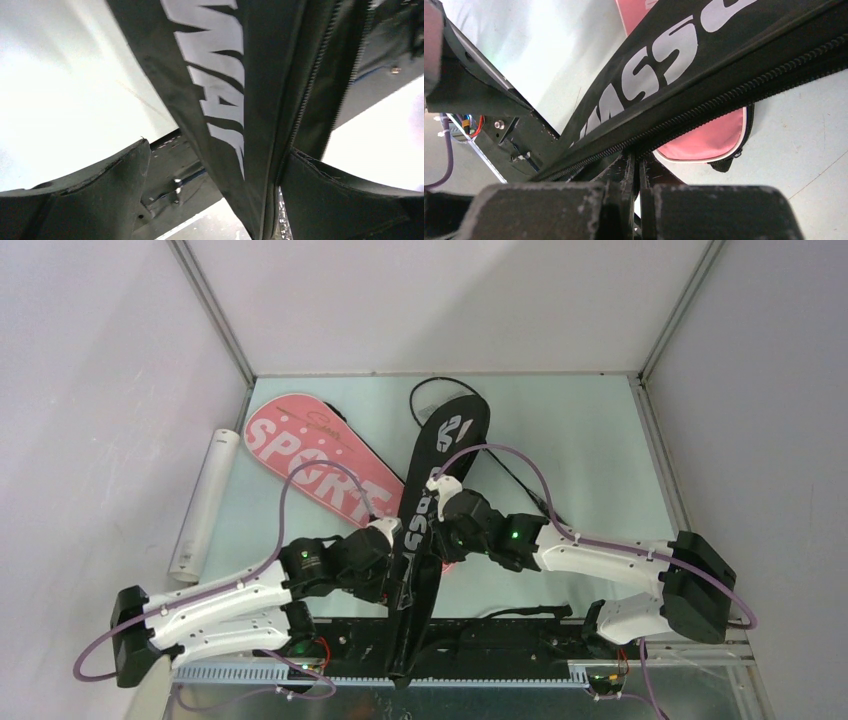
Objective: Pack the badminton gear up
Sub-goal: Place the racket in the racket bag.
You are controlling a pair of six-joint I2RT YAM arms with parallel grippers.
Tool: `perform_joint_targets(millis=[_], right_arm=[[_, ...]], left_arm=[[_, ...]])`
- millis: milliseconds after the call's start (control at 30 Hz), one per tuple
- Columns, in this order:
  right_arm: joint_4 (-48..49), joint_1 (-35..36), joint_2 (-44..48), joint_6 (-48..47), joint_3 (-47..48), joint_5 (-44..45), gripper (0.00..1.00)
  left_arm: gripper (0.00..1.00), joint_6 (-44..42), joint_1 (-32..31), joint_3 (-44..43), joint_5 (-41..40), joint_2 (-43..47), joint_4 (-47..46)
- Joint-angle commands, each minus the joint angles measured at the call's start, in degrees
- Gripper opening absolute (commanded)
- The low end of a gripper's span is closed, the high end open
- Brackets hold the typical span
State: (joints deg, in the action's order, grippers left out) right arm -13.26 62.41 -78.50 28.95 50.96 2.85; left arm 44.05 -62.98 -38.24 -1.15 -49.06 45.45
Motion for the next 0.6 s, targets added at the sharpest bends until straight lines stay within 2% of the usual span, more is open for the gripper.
perform_joint_targets(millis=[0,100,367,467,567], right_arm=[[1.1,0.4,2.4,-0.5,2.8,1.2,0.00],[1.5,0.4,3.3,-0.6,2.3,0.9,0.00],[2.4,0.4,6.7,-2.3,0.5,-0.6,0.00],[2.4,0.4,6.6,-3.4,0.4,-0.7,0.00],[3.0,0.5,6.5,-3.4,-0.2,-1.7,0.00]], left_arm=[[0.98,0.0,-0.6,0.6,-6.0,-2.6,6.2],[0.95,-0.4,-0.6,1.8,-5.2,-4.0,5.0],[0.89,2.2,-0.6,-0.9,-13.8,-9.0,6.0],[0.95,-0.3,-0.6,-4.7,-15.1,-8.6,-2.0],[0.98,-5.0,-0.3,-8.0,-20.8,-10.4,-8.4]])
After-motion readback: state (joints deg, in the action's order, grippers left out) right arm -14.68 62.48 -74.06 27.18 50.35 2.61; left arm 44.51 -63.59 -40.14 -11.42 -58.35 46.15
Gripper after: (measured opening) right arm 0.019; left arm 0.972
